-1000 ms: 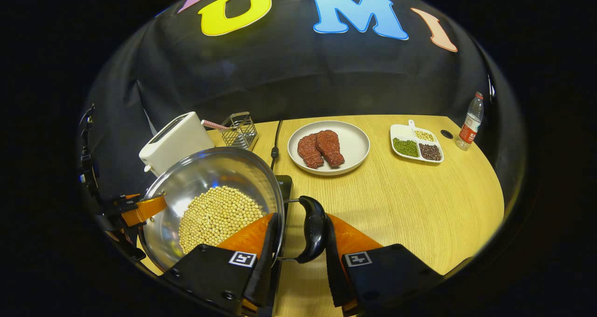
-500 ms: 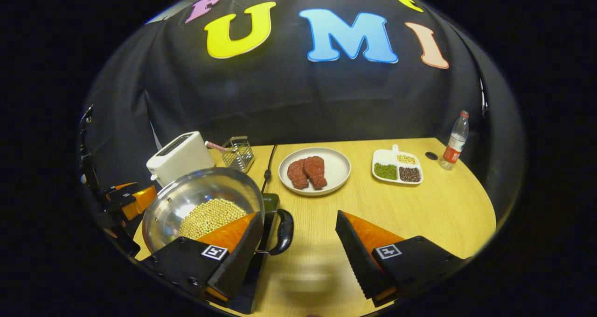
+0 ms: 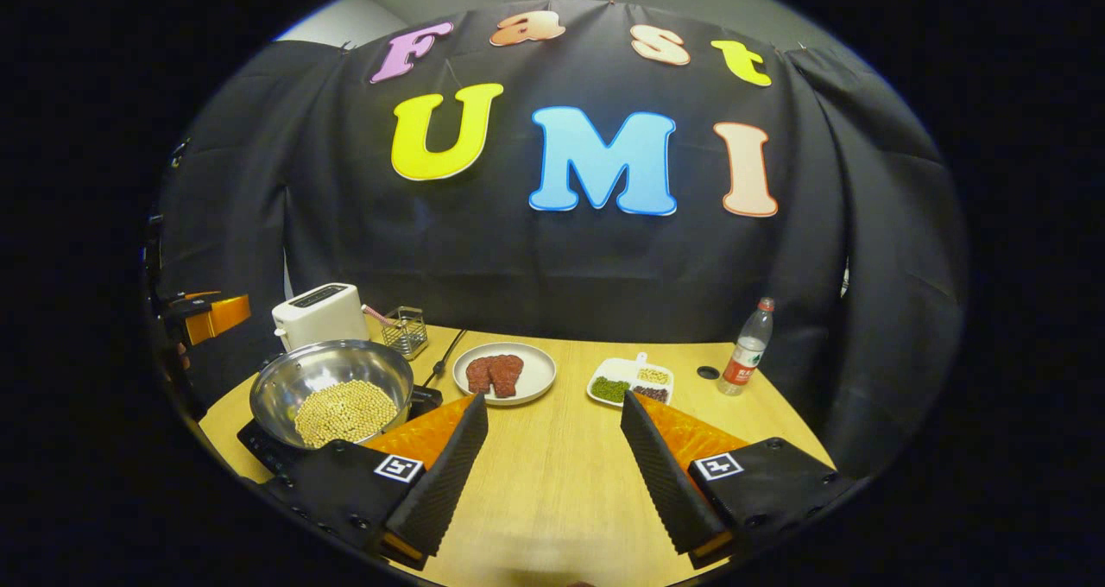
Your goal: First push the handle of the pot to place it horizontally, then grasp the pot with both hands and set it on the induction cooktop.
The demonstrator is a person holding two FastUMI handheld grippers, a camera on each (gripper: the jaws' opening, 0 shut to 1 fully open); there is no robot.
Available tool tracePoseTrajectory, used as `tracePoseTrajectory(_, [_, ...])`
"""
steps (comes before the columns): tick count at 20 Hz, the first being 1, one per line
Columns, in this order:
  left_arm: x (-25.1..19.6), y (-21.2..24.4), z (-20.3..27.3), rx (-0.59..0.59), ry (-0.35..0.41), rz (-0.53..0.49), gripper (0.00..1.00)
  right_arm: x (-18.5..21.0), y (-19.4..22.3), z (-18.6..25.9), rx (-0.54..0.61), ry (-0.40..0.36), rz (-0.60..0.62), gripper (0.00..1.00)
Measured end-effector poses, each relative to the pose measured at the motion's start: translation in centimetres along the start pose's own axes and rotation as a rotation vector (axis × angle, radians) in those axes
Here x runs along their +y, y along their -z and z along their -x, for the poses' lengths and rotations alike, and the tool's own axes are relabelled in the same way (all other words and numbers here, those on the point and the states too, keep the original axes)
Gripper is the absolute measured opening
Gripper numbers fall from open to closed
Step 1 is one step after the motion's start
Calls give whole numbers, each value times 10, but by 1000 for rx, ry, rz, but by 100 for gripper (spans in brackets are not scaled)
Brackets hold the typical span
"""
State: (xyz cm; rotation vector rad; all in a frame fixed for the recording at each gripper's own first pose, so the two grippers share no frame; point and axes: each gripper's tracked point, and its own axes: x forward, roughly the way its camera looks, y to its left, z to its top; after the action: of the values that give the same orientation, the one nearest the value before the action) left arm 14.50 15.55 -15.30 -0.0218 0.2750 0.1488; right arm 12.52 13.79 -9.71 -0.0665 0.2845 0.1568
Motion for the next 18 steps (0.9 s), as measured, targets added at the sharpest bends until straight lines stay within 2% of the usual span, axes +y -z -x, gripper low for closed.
tracePoseTrajectory(2, [-23,-20,29,-39,16,2,86,-23,-8,24,-46,10,2,99])
tracePoseTrajectory(4, [-47,-34,57,-66,36,6,84,-42,-15,48,-88,17,0,99])
tracePoseTrajectory(5, [-56,-40,69,-80,45,6,84,-50,-19,60,-109,16,2,94])
tracePoseTrajectory(7, [-73,-52,98,-112,52,-1,84,-64,-23,82,-147,12,10,94])
tracePoseTrajectory(8, [-82,-56,112,-123,52,-1,84,-70,-23,92,-160,8,13,99])
tracePoseTrajectory(13, [-120,-79,175,-197,57,-5,83,-95,-25,140,-210,-9,22,98])
tracePoseTrajectory(14, [-127,-85,184,-211,63,-13,86,-99,-24,148,-221,-8,29,99])
tracePoseTrajectory(18, [-147,-104,219,-261,94,-39,83,-118,-29,178,-256,26,35,98])
